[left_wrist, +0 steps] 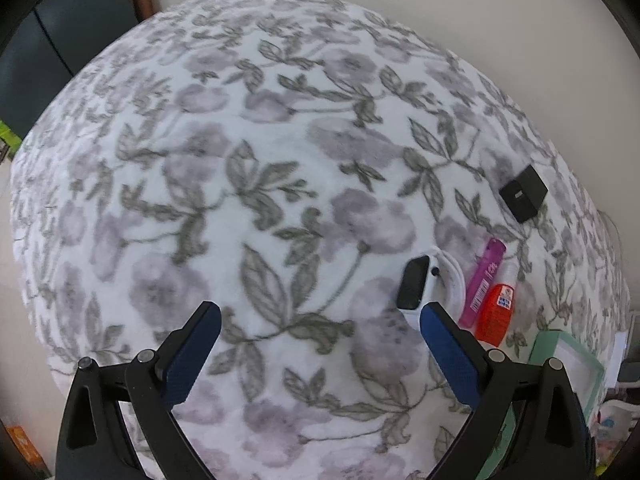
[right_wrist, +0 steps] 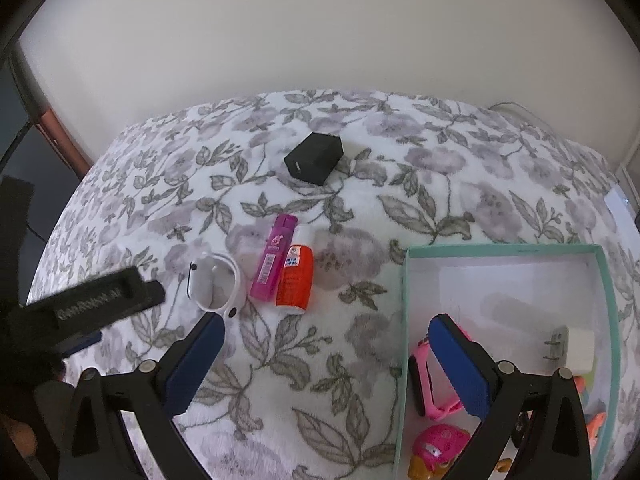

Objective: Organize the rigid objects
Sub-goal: 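Grasp the white earbud case with the left tool while the right tool grasps the orange spray bottle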

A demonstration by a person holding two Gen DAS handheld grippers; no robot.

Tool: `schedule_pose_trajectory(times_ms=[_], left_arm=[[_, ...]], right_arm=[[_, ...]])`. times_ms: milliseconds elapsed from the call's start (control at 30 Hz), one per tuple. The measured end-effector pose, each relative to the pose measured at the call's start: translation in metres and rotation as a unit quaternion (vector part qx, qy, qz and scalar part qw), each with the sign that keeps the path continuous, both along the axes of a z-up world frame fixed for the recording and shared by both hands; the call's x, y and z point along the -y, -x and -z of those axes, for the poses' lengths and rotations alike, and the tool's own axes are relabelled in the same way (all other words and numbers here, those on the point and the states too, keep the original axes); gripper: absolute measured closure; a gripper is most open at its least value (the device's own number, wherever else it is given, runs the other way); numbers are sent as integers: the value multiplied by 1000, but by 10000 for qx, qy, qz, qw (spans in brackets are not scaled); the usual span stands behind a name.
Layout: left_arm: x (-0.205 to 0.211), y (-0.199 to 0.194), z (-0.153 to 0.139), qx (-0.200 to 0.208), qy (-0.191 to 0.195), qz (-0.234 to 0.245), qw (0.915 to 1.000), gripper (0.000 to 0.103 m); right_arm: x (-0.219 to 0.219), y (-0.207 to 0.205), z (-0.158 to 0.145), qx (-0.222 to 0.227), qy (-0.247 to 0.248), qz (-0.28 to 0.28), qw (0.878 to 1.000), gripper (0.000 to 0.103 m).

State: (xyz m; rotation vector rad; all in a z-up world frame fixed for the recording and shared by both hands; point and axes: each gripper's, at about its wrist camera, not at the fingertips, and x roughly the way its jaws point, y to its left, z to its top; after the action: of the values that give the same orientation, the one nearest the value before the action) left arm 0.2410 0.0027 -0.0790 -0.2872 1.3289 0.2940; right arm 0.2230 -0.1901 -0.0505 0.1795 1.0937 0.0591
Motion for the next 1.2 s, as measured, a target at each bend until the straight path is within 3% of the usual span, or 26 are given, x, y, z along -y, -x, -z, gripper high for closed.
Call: schedule_pose_trajectory(times_ms=[200,500,600,700,767,833,967,1100,1200], left_arm=[[1,-8,4,40,37,15,10000,3],[11,-23,11,190,138,242,9994,4],[15,-27,15,200,74,384,9990,4],[17,-33,25,148,21,473,9988,6],[20,-36,32,100,56,502,9987,11],[23,-38,37,59,98,536,9985,24],[27,-39,40,93,45,584,9982,28],[27,-37,39,137,-96,647,9978,42],[31,-40,38,182,-85,706,9973,56]], right_arm=[[-6,-6,6,190,-160,-28,9997,1],[-19,-20,24,208,-145,-188,9995,35],[-21,-24,31,180,-171,-219,9995,36],[-24,-29,37,178,-143,-255,9994,49],[-25,-32,43,124,-141,-237,9995,50],[-27,-35,50,49,-130,-243,9996,54],[-26,-36,56,58,-189,-191,9996,57],[-23,-35,57,58,-348,-174,9992,74],[-23,-34,57,53,-372,-179,9991,76]])
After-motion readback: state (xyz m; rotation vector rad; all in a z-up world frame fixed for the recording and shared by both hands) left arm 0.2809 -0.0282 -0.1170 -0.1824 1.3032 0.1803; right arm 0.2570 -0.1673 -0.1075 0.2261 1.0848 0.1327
